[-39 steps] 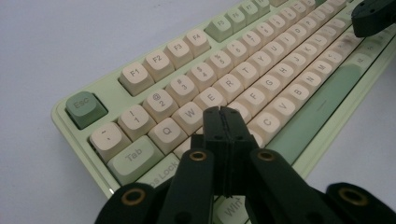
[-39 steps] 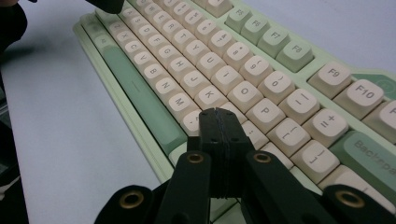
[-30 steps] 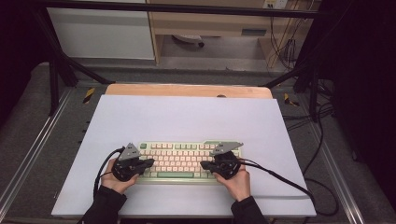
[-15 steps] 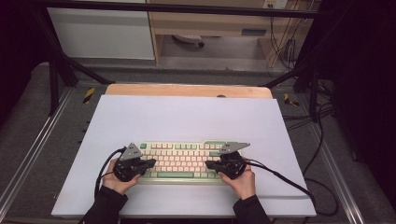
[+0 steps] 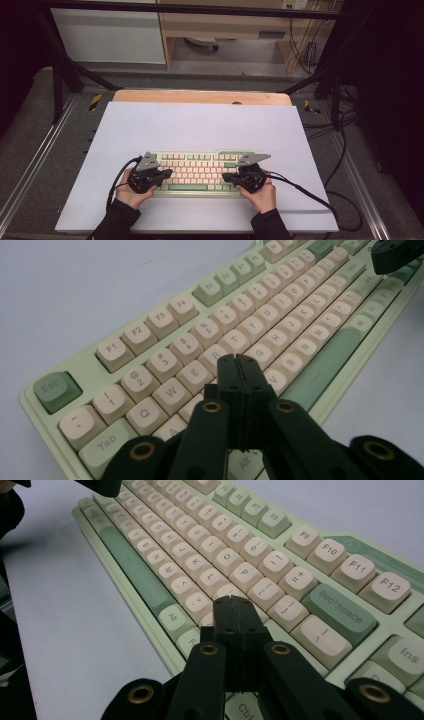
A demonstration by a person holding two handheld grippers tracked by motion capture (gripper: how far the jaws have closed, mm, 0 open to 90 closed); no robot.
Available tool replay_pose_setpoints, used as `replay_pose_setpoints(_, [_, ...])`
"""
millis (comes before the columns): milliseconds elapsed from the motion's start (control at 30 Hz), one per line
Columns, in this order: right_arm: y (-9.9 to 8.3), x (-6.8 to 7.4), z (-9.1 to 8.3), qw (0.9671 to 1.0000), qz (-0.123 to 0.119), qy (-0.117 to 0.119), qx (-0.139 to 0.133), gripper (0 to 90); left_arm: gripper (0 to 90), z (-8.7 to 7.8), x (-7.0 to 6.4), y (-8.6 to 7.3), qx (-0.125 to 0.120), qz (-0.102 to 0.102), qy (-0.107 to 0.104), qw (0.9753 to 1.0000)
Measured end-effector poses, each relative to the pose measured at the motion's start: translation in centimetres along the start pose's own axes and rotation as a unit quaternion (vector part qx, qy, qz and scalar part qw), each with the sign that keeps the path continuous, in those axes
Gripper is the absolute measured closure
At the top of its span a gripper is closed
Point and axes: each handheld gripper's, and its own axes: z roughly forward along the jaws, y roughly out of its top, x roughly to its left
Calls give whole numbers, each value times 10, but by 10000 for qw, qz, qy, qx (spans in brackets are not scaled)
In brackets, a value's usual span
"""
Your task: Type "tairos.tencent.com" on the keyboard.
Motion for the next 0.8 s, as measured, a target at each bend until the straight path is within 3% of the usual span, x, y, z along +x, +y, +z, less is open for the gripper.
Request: replay_pose_setpoints(800, [-1, 1, 0, 10000, -30, 4, 19, 900, 896, 22, -3, 21, 28, -10, 16, 10000])
